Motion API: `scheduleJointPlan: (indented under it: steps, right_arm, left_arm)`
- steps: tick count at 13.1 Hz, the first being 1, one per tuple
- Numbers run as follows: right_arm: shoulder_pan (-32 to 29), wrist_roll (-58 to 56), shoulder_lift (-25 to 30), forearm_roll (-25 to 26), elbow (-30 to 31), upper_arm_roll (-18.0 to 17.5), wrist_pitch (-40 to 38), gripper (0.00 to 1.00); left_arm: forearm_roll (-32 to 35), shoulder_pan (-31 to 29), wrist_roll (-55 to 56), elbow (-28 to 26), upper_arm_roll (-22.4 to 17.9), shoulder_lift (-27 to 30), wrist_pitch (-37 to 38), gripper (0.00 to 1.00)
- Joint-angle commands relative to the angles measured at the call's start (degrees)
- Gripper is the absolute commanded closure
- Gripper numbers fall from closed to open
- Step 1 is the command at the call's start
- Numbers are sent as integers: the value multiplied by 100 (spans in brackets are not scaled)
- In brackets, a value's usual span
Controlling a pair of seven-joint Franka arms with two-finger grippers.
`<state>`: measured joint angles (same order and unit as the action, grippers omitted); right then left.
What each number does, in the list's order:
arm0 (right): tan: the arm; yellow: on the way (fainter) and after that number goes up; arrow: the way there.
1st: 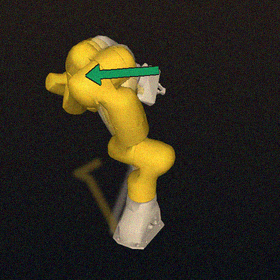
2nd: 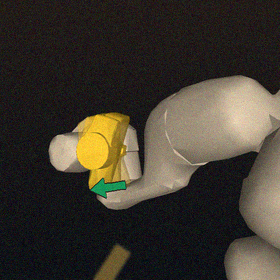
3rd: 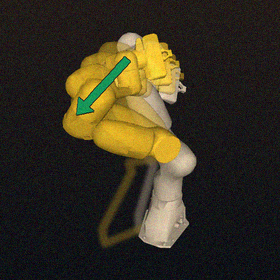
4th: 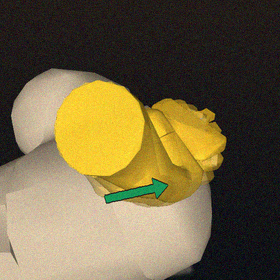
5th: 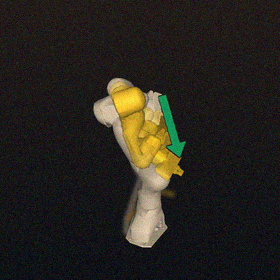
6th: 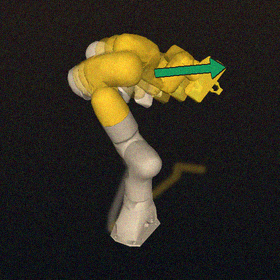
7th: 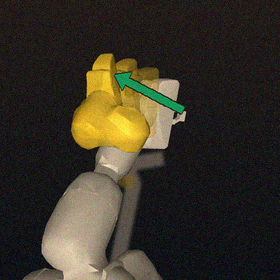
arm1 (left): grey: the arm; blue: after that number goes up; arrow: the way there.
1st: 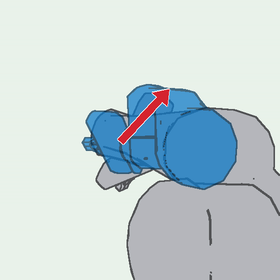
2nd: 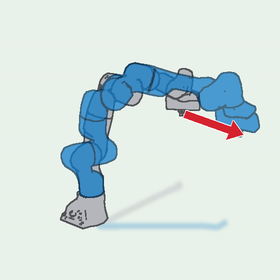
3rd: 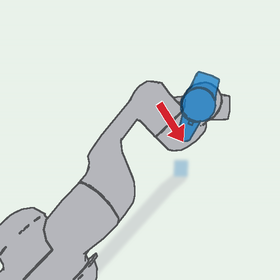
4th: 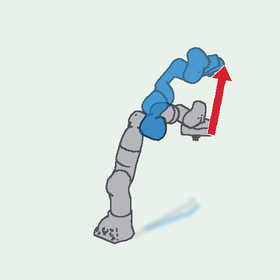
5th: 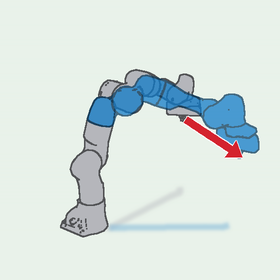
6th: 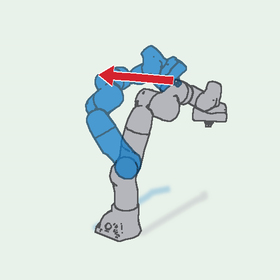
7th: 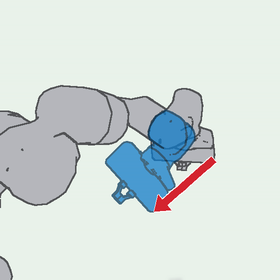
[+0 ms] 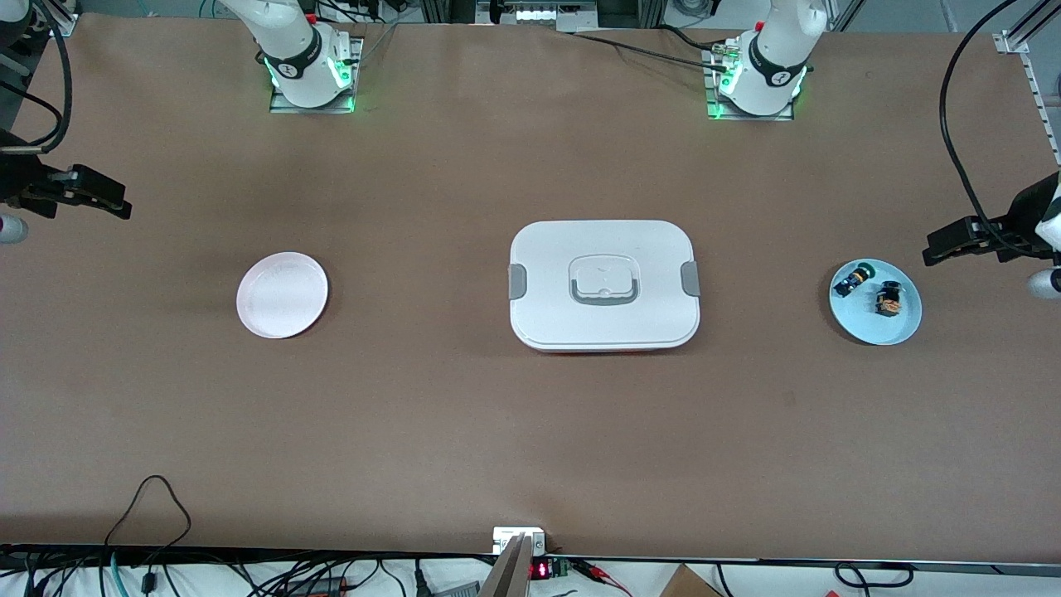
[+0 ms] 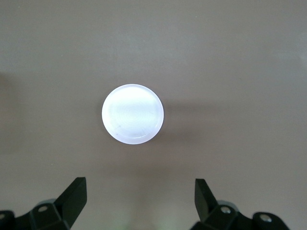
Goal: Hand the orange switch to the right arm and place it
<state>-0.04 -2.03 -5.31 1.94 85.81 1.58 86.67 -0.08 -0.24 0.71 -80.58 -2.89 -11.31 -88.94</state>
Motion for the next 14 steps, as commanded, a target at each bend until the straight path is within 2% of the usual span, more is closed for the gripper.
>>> scheduleJointPlan:
  steps: [1,6,10,14]
  right_arm:
    - [-58,-8,48,-45,32,-35,-10,0]
    - [-58,-43,39,-45,32,-35,16,0]
    - [-40,-87,4,-36,23,-43,34,0]
    - [-58,-87,13,-36,23,-35,-10,0]
  left_arm:
    - [26,-29,-71,43,16,-47,52,0]
    - [288,-37,-307,-10,33,-196,0,0]
    - [290,-203,-2297,-694,34,-214,-1026,0]
    - [228,-529,-4268,-1511,34,-415,-1669,0]
